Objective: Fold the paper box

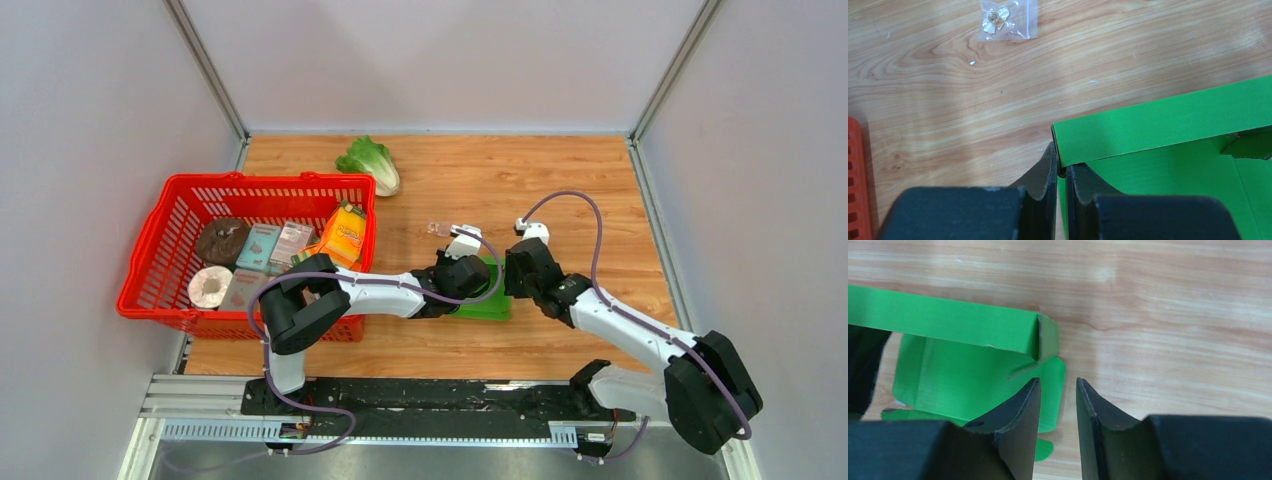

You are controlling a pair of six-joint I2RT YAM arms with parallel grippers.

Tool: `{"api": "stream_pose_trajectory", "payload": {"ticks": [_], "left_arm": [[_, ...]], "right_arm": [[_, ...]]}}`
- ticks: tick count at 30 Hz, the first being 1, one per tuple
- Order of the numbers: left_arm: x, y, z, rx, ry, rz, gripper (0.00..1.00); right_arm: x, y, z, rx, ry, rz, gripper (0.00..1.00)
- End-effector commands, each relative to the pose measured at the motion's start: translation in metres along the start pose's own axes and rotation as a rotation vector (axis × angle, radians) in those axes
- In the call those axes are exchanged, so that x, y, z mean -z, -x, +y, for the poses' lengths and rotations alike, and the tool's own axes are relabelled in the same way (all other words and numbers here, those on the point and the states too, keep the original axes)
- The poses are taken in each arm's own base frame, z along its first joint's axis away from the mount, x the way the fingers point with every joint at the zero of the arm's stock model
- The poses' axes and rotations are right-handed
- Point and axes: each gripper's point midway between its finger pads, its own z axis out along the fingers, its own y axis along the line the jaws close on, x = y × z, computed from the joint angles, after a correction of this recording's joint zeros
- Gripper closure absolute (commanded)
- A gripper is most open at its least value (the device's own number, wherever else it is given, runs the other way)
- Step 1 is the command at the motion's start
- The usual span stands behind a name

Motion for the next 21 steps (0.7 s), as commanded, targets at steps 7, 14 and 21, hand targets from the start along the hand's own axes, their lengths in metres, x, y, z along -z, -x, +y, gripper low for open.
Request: {"api": "stream_pose_trajectory", "payload": {"ticks": [7,14,21], "left_arm": [[0.006,-0.022,0.007,-0.092,-0.013,0.071,1.0],[0.007,-0.022,0.007,-0.094,-0.015,0.072,1.0],[0.006,-0.021,0.006,-0.09,-0.016,0.07,1.0]], "right_arm": [[-0.027,0.044,0.034,0.019,0.11,-0.176,0.66],[-0.036,0.043,0.039,0.02,0.109,-0.202,0.71],[-0.036,0.037,0.028,0.02,0.029,-0.205,0.88]]}}
